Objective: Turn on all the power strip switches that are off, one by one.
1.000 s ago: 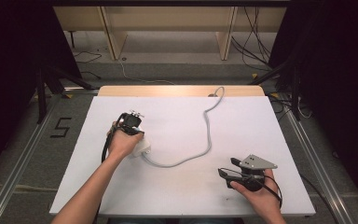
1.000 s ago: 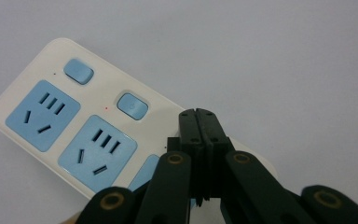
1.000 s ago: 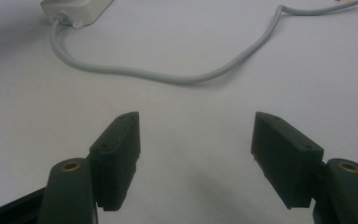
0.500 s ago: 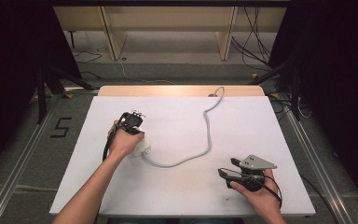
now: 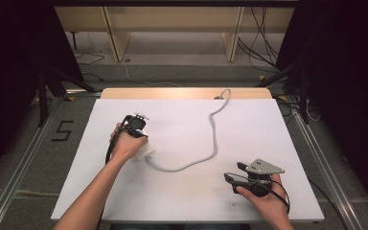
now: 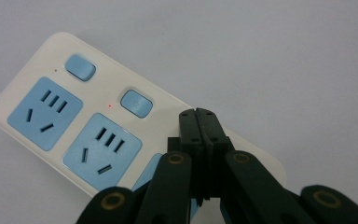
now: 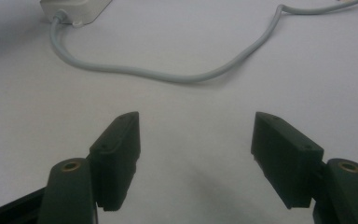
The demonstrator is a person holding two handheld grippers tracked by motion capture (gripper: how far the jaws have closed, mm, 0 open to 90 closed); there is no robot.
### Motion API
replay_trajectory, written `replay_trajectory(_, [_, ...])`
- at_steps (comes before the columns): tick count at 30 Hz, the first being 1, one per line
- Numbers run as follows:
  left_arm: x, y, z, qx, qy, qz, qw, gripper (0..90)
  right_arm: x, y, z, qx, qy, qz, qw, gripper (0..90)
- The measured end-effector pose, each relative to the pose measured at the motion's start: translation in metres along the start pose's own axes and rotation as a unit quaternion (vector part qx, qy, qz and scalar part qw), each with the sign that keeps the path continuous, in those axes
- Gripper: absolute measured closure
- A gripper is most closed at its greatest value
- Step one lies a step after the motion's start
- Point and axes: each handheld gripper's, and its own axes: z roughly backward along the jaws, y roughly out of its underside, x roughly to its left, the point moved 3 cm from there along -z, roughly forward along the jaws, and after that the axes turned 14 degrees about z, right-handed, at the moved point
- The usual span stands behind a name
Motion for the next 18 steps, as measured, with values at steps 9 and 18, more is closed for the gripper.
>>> replay_trajectory(9, [-0.0016, 0.0001, 0.0022, 0.004, 0.019, -0.004, 0.9998, 89.8, -0.0010, 0.0007, -0.0008, 0.001, 0.000, -0.002, 1.0000, 33.8])
replay_trajectory(18, [0.0013, -0.0039, 0.0096, -0.034, 0.024, 0.000, 0.9991, 89.7, -0.0009, 0.0008, -0.0013, 0.002, -0.002, -0.003, 1.0000, 33.8])
